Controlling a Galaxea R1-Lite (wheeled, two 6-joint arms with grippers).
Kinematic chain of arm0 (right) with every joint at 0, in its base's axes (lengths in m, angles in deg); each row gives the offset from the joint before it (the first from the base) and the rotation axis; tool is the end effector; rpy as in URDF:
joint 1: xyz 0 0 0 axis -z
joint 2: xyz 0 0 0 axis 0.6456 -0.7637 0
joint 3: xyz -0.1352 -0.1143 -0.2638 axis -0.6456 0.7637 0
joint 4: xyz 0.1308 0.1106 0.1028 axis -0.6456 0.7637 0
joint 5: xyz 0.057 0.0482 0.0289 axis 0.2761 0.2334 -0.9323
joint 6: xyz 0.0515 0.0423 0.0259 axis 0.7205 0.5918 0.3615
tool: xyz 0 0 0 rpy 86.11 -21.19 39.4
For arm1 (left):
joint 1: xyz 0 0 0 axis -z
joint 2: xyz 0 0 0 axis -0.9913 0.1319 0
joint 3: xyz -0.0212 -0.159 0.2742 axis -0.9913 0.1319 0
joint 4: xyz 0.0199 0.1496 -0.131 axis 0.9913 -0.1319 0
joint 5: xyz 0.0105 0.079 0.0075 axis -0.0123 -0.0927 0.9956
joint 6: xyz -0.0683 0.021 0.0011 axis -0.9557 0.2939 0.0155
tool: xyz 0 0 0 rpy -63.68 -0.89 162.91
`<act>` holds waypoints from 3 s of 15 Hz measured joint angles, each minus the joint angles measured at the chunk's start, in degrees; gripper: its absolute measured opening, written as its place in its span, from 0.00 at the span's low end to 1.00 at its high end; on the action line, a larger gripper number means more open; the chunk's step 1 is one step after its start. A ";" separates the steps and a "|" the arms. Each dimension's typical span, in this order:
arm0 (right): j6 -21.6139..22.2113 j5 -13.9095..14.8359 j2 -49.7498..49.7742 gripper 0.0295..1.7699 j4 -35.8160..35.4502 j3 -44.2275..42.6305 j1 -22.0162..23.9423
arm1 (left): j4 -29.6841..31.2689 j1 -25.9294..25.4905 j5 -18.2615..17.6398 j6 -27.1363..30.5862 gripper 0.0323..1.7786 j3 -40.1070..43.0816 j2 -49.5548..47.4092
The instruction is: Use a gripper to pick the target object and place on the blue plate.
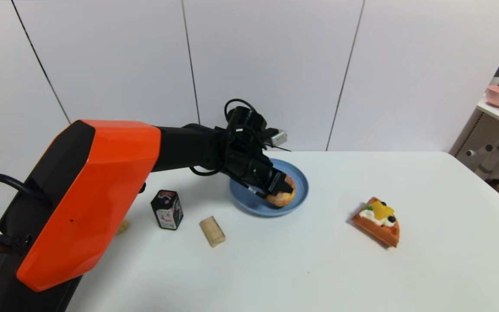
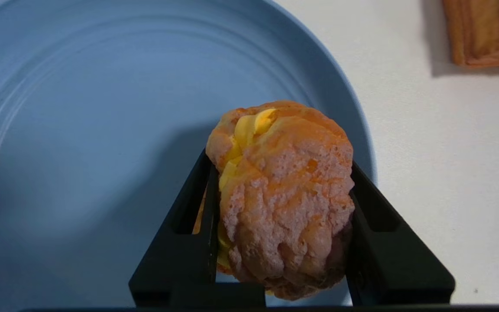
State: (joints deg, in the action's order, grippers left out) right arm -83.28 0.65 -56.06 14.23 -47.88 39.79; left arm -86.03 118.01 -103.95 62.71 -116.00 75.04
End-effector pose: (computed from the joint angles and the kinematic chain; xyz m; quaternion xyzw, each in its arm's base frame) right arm 0.0180 -0.0016 0.0738 0.0220 0.0104 -0.0089 0.9997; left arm 0.4188 -0.3347 0.1328 0.0666 0.3200 -0.4762 0.8163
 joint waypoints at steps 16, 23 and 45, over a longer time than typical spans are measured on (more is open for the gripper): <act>0.00 0.00 0.00 0.96 0.02 0.00 0.00 | 0.05 -1.19 0.94 -1.94 0.89 0.06 -12.76; -0.01 0.00 0.00 0.96 0.02 0.00 -0.02 | -0.48 -1.71 14.34 1.15 0.93 11.08 -37.79; 0.00 0.00 0.00 0.96 0.00 0.00 0.00 | 18.75 -29.25 22.30 3.55 0.95 112.19 -118.33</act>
State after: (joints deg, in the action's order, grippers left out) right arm -83.28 0.65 -56.06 14.23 -47.88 39.79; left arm -67.28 88.76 -81.65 66.26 -3.81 -43.30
